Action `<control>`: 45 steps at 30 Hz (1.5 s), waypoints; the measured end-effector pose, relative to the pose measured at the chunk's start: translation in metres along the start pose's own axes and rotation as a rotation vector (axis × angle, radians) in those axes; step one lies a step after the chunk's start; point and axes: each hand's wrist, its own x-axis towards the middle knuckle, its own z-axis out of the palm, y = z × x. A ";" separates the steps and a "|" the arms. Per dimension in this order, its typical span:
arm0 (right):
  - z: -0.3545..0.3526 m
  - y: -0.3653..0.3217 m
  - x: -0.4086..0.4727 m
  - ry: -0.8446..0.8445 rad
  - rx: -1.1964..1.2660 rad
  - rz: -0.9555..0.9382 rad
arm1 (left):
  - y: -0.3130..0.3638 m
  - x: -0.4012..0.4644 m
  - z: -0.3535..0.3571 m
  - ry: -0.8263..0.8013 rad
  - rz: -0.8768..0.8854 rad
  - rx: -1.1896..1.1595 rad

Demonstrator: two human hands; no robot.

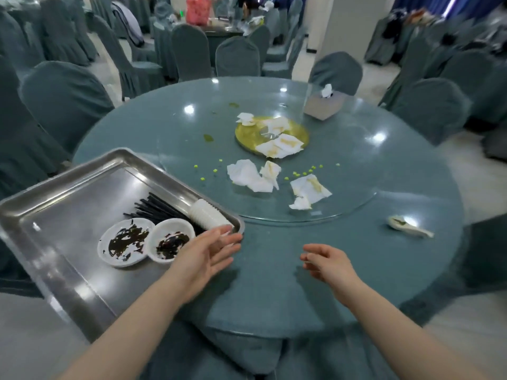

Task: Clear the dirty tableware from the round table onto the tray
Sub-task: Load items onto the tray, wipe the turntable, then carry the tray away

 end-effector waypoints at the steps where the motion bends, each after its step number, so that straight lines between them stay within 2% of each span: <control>1: -0.018 0.005 0.004 0.010 -0.011 -0.010 | -0.007 0.004 0.019 -0.010 -0.009 0.015; 9: -0.172 0.068 0.048 0.127 -0.191 -0.059 | -0.081 0.040 0.153 0.038 -0.048 0.139; 13: -0.233 0.091 0.085 0.199 -0.442 -0.112 | -0.111 0.063 0.205 0.084 -0.054 0.154; 20: -0.280 0.086 0.174 0.339 -0.878 -0.409 | -0.133 0.091 0.252 0.121 -0.039 0.224; 23: -0.289 0.078 0.208 0.343 -1.080 -0.379 | -0.133 0.096 0.256 0.125 -0.048 0.288; 26: -0.288 0.074 0.225 0.264 -1.171 -0.370 | -0.132 0.098 0.253 0.137 -0.053 0.320; 30: -0.272 0.080 0.217 0.245 -1.051 -0.511 | -0.132 0.096 0.243 0.175 -0.055 0.290; 34: -0.245 0.078 0.197 0.144 -1.056 -0.521 | -0.130 0.086 0.230 0.214 -0.052 0.237; 45: -0.119 0.021 0.075 -0.124 -0.836 -0.754 | -0.075 0.006 0.157 0.263 0.058 0.137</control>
